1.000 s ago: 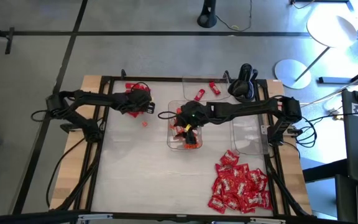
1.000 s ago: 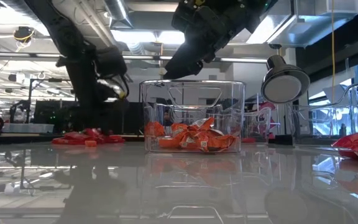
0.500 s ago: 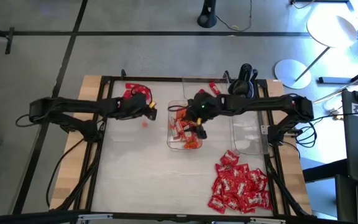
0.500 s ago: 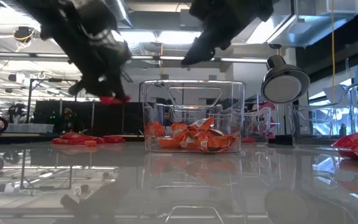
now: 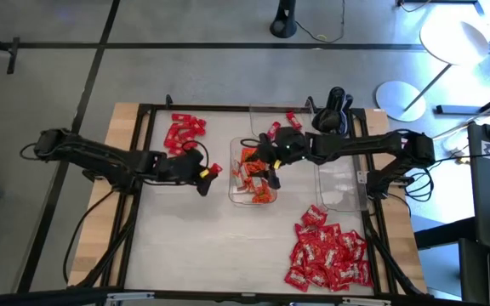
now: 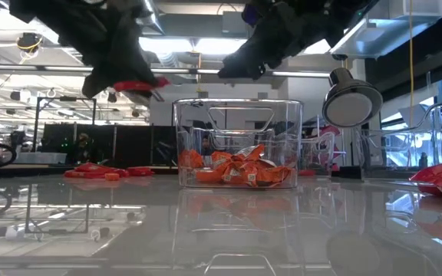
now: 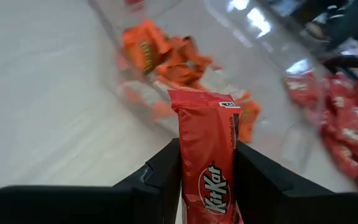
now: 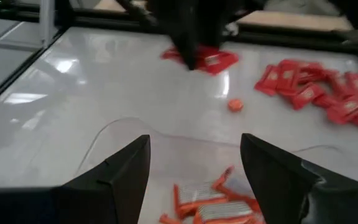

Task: Sort candy
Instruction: Put the red chocolate into the top transparent bin

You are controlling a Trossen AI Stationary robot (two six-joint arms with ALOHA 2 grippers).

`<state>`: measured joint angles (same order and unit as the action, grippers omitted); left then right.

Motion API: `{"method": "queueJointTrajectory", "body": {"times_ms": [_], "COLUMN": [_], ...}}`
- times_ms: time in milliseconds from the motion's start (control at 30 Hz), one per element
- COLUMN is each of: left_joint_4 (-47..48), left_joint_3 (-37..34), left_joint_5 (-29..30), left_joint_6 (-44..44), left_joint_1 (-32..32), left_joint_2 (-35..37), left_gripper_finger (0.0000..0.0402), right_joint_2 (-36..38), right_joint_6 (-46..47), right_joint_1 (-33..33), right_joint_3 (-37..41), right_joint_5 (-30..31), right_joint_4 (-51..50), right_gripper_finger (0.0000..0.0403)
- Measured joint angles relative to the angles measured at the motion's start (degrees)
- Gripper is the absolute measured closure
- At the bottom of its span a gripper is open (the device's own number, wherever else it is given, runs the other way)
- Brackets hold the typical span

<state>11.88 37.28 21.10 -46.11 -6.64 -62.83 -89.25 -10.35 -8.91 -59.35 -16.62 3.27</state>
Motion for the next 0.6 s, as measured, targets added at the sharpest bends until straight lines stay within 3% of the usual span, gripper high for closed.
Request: {"method": "queueJointTrajectory", "body": {"times_ms": [167, 300, 600], "left_joint_4": [-6.8, -12.4, -20.3], "left_joint_3": [0.0, 0.0, 0.1], "left_joint_5": [1.6, 3.9, 13.4], "left_joint_6": [2.5, 5.7, 13.6], "left_joint_1": [-2.2, -3.3, -4.6], "left_joint_2": [0.0, 0.0, 0.0], "left_gripper_finger": [0.0284, 0.0284, 0.0284], "right_joint_2": [0.0, -0.6, -7.1], "right_joint_6": [3.1, 10.8, 17.1], "right_joint_1": [-0.2, 0.4, 5.2], "right_joint_3": [0.0, -0.1, -0.1], "right_joint_5": [3.6, 1.6, 1.9], "right_joint_4": [4.2, 8.5, 21.0], "right_gripper_finger": [0.0155, 0.0155, 0.0155]}}
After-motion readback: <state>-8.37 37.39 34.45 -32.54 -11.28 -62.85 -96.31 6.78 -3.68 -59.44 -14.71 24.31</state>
